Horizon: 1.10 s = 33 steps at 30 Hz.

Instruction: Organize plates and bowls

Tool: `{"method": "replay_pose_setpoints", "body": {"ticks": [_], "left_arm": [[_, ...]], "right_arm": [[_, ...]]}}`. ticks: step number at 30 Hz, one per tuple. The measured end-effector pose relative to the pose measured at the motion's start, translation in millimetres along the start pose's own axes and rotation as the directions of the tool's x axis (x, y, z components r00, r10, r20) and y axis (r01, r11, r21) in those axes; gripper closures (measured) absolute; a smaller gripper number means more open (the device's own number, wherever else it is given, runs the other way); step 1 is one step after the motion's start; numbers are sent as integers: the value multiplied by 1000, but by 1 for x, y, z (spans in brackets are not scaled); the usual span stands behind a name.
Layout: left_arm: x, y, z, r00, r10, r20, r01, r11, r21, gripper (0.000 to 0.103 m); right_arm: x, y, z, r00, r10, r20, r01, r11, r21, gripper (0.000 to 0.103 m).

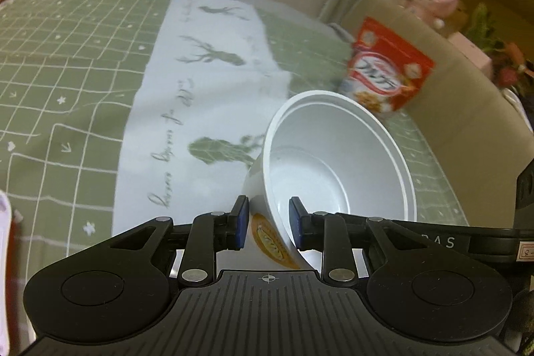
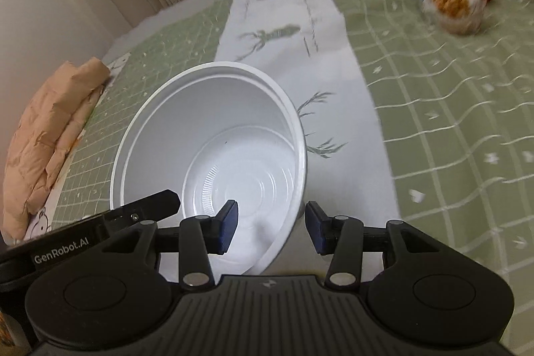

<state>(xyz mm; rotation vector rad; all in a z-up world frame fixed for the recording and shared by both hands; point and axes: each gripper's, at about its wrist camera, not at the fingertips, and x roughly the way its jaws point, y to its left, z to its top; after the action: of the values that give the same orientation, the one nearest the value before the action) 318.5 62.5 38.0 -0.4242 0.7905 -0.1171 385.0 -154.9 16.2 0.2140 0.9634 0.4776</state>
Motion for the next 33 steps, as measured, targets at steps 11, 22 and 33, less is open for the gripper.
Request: {"method": "replay_pose_setpoints", "body": {"ticks": [11, 22, 33], "left_arm": [[-31, -41, -65, 995, -59, -83, 63, 997, 48, 74], [-36, -24, -87, 995, -30, -95, 32, 999, 21, 75], [-97, 59, -88, 991, 128, 33, -122, 982, -144, 75]], "right_arm": [[-71, -16, -61, 998, -63, 4, 63, 998, -11, 56], [-76, -11, -87, 989, -123, 84, 130, 988, -85, 54], [-84, 51, -69, 975, -76, 210, 127, 963, -237, 37]]}}
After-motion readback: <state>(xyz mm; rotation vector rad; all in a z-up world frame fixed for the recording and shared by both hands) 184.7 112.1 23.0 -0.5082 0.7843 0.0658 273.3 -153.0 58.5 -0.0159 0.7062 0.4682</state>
